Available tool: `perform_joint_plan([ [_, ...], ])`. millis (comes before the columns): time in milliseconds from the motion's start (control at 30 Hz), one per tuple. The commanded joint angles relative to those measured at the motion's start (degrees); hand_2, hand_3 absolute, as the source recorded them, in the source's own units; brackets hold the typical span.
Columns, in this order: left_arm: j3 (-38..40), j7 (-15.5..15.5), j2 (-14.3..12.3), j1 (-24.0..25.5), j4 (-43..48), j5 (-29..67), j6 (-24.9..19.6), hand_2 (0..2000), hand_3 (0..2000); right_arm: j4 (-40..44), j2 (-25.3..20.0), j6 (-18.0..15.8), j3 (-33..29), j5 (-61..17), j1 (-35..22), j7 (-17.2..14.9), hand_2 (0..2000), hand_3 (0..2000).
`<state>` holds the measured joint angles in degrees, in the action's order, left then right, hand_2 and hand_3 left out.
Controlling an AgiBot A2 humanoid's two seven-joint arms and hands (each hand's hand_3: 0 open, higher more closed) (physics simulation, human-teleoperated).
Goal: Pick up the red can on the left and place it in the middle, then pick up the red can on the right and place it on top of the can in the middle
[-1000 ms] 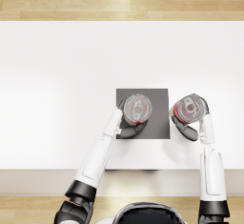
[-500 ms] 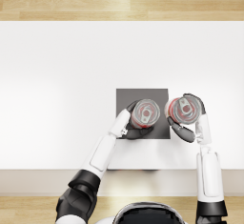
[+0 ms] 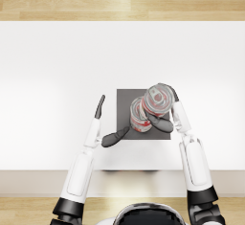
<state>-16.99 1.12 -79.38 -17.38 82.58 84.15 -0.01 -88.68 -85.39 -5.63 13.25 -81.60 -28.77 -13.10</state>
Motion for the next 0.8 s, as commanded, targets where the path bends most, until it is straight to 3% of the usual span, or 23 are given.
perform_joint_plan([
  [33,9.70,-0.32,1.23,4.59,9.61,-0.01,0.00,0,0,2.68,-1.40,0.00,2.07,0.00,-3.31,-1.14,2000,1520],
  [367,13.00,-1.09,1.17,8.33,10.11,-0.01,0.01,0,0,13.25,-3.33,-0.23,2.75,0.01,-6.30,-3.88,2000,1520],
  [633,12.47,-1.12,0.62,8.82,9.49,-0.01,0.01,0,0,17.52,-3.90,4.11,4.31,0.12,-6.73,-2.34,2000,1520],
  [667,12.58,-1.12,0.53,8.78,9.66,-0.01,0.01,0,0,16.01,-3.67,4.06,4.46,0.12,-5.96,-2.33,639,1193],
  [700,12.40,-1.12,0.45,8.82,9.51,-0.01,0.01,0,0,15.32,-3.57,4.55,4.51,0.11,-5.53,-2.54,0,867],
  [767,12.28,-1.12,0.25,8.63,9.11,-0.01,0.01,0,0,14.35,-3.61,4.72,4.14,0.08,-5.16,-3.33,0,213],
  [800,12.34,-1.12,0.18,8.63,9.11,-0.01,0.01,0,0,13.83,-3.62,4.79,3.84,0.06,-4.94,-3.64,0,0],
])
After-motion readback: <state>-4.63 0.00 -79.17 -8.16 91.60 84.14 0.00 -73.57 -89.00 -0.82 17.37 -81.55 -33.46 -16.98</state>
